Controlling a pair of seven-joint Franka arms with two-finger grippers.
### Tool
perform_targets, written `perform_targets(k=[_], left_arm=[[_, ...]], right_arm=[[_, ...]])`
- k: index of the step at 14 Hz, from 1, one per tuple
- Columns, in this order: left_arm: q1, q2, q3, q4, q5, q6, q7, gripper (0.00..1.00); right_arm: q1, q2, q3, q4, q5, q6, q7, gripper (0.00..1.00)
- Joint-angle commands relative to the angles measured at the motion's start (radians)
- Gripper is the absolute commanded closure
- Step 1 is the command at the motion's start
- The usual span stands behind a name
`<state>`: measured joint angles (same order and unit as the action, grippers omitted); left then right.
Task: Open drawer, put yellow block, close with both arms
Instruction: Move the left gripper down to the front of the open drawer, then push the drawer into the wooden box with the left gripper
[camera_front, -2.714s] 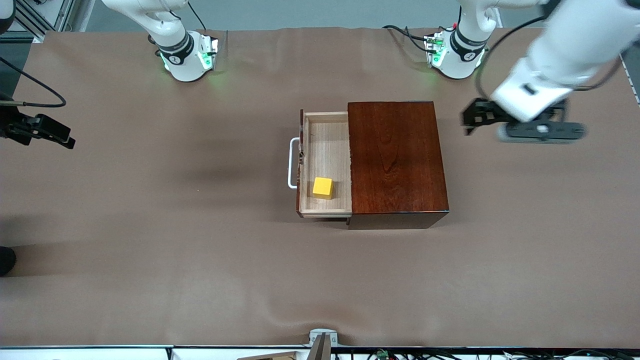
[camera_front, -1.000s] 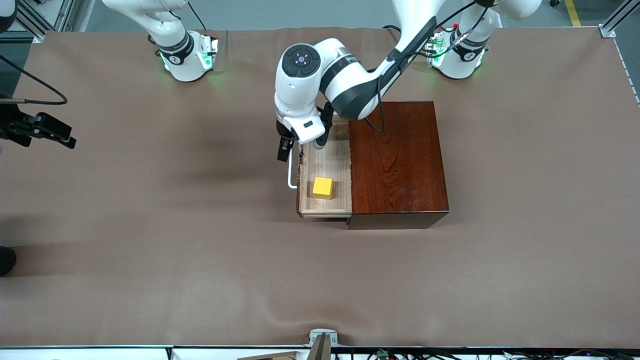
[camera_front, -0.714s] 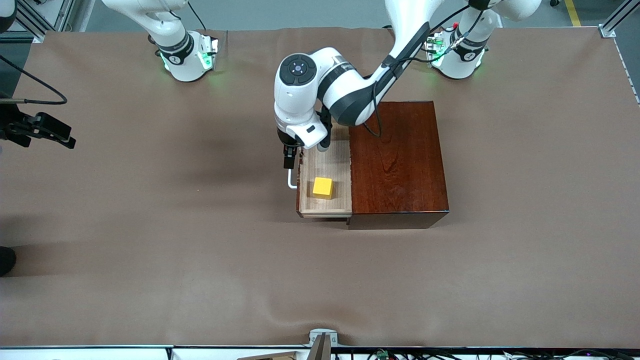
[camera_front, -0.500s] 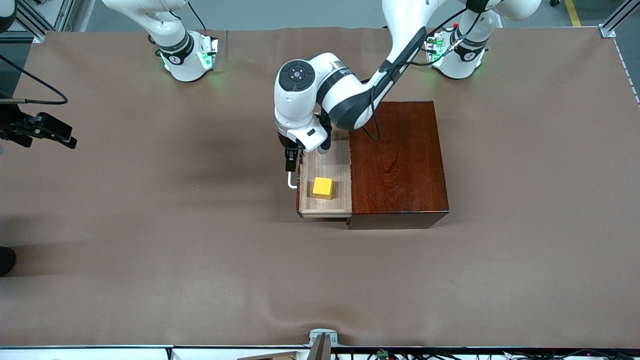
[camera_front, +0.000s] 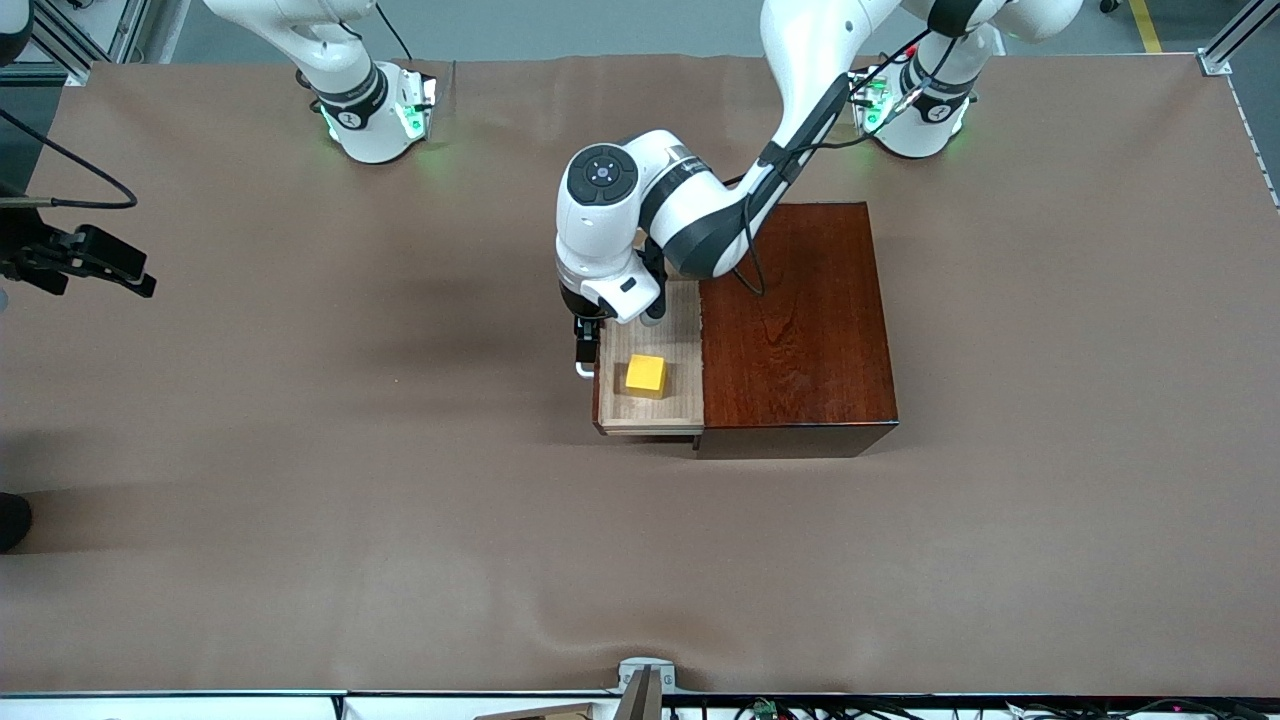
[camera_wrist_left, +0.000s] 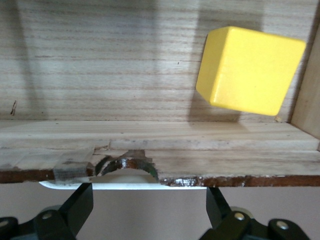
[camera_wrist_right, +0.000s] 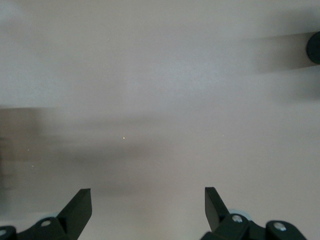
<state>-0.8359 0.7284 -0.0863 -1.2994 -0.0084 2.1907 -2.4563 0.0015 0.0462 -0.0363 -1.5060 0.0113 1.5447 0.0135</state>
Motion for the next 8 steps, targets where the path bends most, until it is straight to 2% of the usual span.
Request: perform_targets(k=[1, 4, 8], left_arm=[[-0.015, 0.022, 0.010, 0.028, 0.008, -0.008, 0.003, 0.00], [-0.017, 0.019, 0.010, 0.028, 0.011, -0.038, 0.003, 0.00], [-0.017, 0.011, 0.008, 0.028, 0.060, -0.161, 0.016, 0.00]], right_arm=[[-0.017, -0.014, 0.010, -0.014, 0.015, 0.002, 0.000, 0.00], [-0.018, -0.014, 0.010, -0.013, 0.015, 0.003, 0.006, 0.00], [-0.017, -0.014, 0.010, -0.013, 0.015, -0.001, 0.011, 0.00]])
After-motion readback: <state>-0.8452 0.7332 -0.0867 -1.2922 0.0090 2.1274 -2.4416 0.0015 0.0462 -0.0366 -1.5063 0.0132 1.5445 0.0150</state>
